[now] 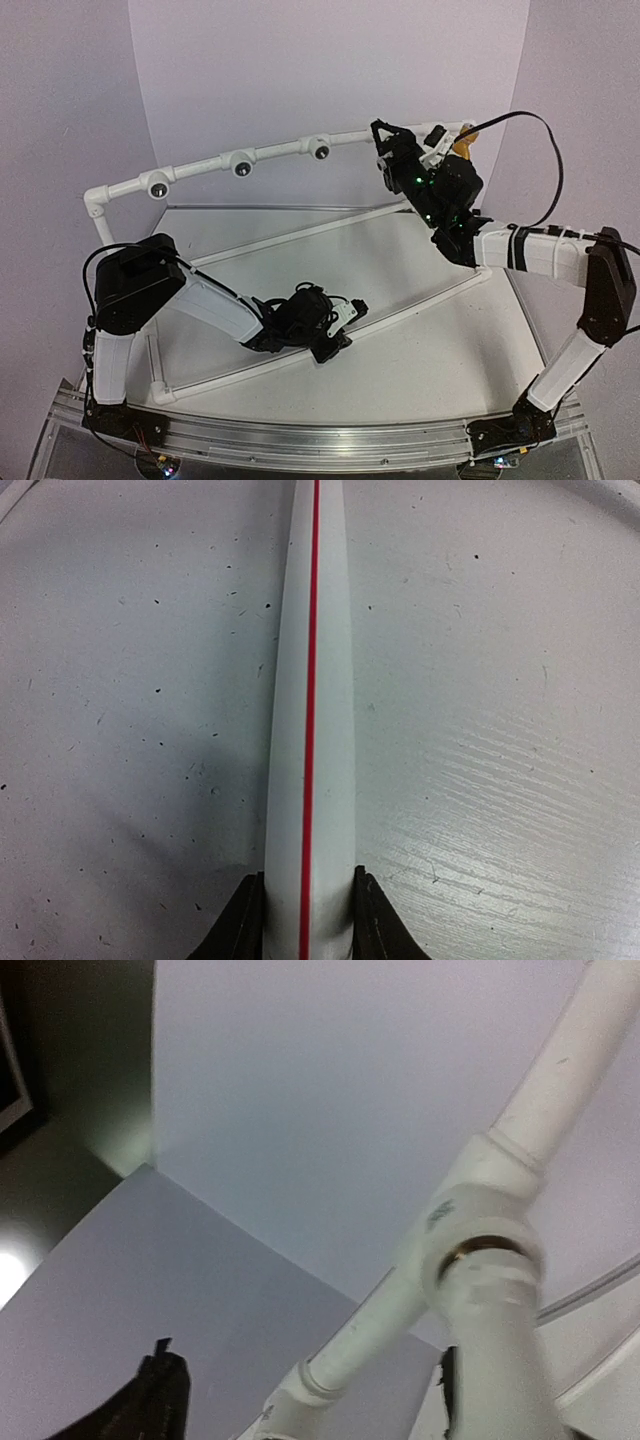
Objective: Install the water faucets
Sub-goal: Screw the water faucet onto the adaptor.
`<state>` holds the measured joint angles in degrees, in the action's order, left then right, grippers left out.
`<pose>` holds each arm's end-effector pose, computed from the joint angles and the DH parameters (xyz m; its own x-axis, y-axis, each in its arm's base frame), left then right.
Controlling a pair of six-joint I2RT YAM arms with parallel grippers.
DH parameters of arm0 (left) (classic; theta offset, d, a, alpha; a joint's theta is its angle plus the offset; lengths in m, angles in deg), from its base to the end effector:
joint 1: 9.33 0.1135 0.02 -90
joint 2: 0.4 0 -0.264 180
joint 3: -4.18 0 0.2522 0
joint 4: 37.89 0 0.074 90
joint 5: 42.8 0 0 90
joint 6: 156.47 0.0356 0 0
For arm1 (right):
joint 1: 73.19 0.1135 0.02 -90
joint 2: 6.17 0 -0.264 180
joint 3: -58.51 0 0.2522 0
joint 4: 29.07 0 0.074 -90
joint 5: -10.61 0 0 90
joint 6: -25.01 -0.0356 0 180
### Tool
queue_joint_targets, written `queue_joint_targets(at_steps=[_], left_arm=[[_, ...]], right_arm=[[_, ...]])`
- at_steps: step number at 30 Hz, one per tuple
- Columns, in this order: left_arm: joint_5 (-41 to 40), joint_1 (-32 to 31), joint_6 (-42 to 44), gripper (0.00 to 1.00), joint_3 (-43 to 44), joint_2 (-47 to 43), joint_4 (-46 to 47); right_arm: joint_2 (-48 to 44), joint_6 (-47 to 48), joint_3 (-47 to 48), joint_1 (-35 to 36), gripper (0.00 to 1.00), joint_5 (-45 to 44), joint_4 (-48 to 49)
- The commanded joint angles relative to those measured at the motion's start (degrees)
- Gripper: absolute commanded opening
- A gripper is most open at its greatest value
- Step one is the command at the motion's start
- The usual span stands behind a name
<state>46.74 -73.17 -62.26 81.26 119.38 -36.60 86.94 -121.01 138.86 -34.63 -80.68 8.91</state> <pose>0.1848 -0.3757 0.0991 -0.2251 0.6248 -0.7476 0.9139 0.4015 0.0604 0.2972 0.2359 0.3681 -0.3173 0.8072 -0.4977 -0.6157 0.2238 0.7556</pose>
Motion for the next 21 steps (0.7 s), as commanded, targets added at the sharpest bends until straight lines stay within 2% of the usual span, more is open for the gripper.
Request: queue_joint_targets(at_steps=[1,2,3,4,5,7,10,12,17,19,21], left_arm=[[2.8,0.2,-2.2,0.0,-3.5,7.3,-16.3],[2.9,0.2,-2.2,0.0,-3.6,7.3,-16.3],[3.0,0.2,-2.2,0.0,-3.7,7.2,-16.3],[3.0,0.2,-2.2,0.0,-3.7,7.2,-16.2],[3.0,0.2,-2.2,0.0,-3.7,7.2,-16.2],[3.1,0.2,-2.0,0.0,-3.6,7.3,-16.2],[3.0,0.2,-2.1,0.0,-3.7,7.2,-16.2],[3.0,0.2,-2.1,0.0,-3.7,7.2,-16.2],[2.9,0.2,-2.2,0.0,-3.4,7.3,-16.2],[2.7,0.2,-2.3,0.0,-3.4,7.4,-16.2],[2.4,0.2,-2.5,0.0,-3.2,7.5,-16.3]], right_arm=[[-16.5,9.9,-12.4,1.1,0.98,12.4,19.6],[-22.2,14.8,-14.5,1.1,0.98,8.8,2.5],[-27.3,19.7,-14.0,1.1,0.98,3.9,-10.1],[-30.5,23.0,-11.8,1.1,0.98,-3.6,-29.5],[-32.7,28.2,-8.1,1.1,0.98,-9.4,-44.1],[-34.0,38.8,-4.7,1.1,0.98,-15.6,-60.4],[-34.7,64.1,1.4,1.1,0.98,-18.8,-72.1],[-34.2,80.4,6.5,1.1,0.98,-19.0,-75.5],[-25.3,117.9,23.0,1.8,0.98,-12.8,-86.0],[-21.5,130.3,25.4,3.1,0.98,-14.2,-87.1],[-18.6,139.0,25.6,3.9,0.98,-16.6,-83.9]])
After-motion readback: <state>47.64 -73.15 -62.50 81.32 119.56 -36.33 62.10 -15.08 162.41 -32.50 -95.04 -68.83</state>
